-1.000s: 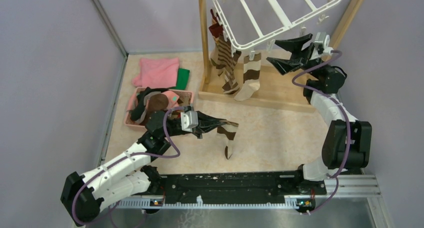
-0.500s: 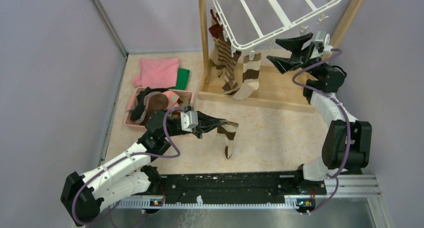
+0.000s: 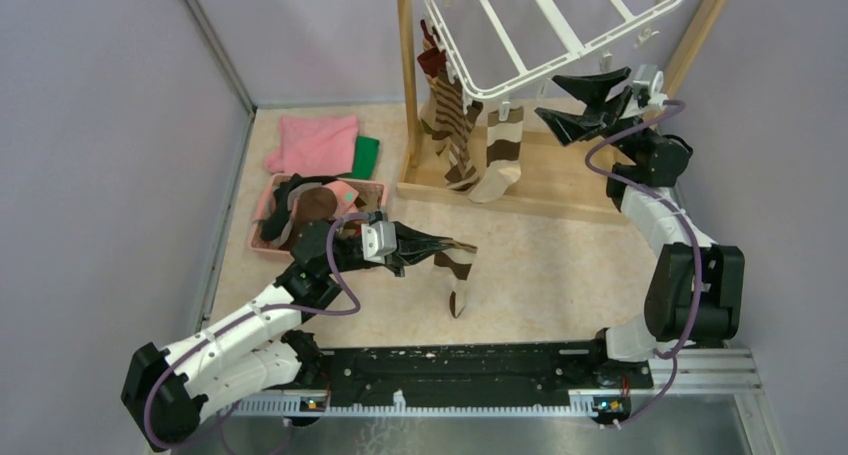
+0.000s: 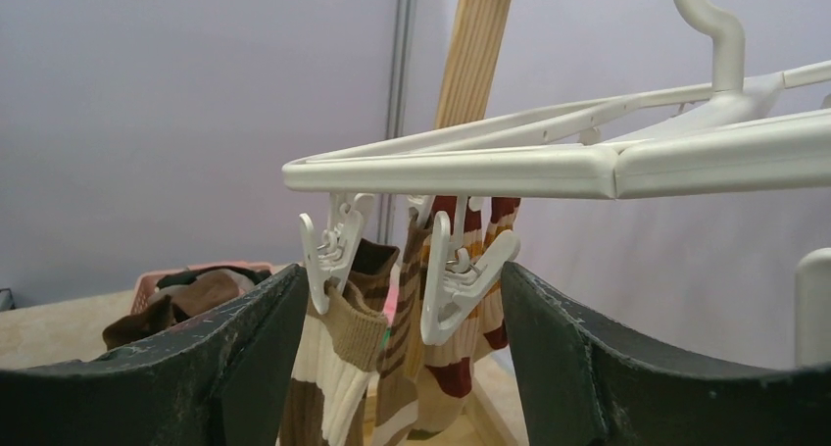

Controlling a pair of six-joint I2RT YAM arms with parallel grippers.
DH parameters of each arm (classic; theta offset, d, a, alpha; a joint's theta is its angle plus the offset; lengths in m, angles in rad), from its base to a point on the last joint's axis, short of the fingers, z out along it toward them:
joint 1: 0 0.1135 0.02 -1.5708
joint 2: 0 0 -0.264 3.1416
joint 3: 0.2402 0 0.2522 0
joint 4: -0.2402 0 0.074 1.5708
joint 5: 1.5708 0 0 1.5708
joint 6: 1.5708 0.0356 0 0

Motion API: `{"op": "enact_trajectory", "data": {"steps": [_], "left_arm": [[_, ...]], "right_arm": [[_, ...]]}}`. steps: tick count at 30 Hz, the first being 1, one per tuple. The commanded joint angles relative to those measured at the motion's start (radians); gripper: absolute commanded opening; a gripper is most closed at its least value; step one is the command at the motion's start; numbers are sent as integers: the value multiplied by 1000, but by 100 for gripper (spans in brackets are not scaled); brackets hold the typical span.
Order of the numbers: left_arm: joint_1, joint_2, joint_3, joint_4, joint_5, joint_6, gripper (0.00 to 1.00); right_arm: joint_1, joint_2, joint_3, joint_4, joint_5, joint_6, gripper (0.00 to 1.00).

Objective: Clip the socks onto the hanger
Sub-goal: Clamp the sock onto the hanger.

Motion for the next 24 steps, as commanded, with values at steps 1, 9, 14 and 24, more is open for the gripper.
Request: {"op": "enact_trajectory", "data": {"steps": [1, 9, 14, 24], "left_arm": [[-7, -8, 36, 33, 9, 16, 0], [-5, -8, 39, 34, 10, 15, 0], [-5, -7, 42, 34, 11, 15, 0], [-6, -4, 49, 29, 11, 20, 0]], "right_arm": [[-10, -45, -5, 32, 31, -5, 73], [-9, -16, 34, -19, 63, -7, 78], [-9, 9, 51, -39, 91, 5, 78], [-9, 91, 105, 43, 73, 104, 78]]}}
